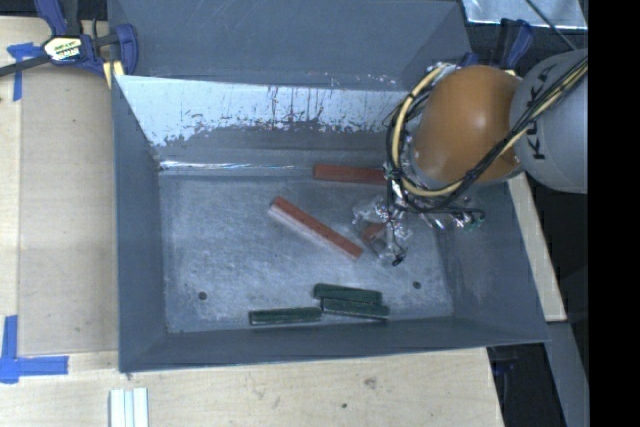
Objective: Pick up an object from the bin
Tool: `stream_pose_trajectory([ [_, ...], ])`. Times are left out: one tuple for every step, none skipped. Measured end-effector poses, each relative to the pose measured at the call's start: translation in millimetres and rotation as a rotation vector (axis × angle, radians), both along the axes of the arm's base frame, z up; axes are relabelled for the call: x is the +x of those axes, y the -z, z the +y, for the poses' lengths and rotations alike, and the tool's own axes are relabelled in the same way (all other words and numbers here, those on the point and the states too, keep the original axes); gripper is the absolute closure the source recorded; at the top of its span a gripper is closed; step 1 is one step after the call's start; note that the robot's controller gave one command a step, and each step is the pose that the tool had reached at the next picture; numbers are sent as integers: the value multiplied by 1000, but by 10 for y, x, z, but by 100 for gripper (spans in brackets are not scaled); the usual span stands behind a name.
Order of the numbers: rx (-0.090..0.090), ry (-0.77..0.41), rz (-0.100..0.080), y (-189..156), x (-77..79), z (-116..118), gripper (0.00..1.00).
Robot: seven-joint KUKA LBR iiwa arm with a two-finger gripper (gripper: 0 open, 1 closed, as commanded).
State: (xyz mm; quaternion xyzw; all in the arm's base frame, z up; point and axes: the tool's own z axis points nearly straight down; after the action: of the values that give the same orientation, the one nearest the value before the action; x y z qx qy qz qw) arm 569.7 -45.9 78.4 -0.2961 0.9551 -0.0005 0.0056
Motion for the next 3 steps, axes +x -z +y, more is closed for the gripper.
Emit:
stream_pose_trajectory([
  [-1,0,0,-1,0,-3,0],
  [-4,-50,4,84,125,-452,0],
  [-1,-52,3,74,128,-419,100],
])
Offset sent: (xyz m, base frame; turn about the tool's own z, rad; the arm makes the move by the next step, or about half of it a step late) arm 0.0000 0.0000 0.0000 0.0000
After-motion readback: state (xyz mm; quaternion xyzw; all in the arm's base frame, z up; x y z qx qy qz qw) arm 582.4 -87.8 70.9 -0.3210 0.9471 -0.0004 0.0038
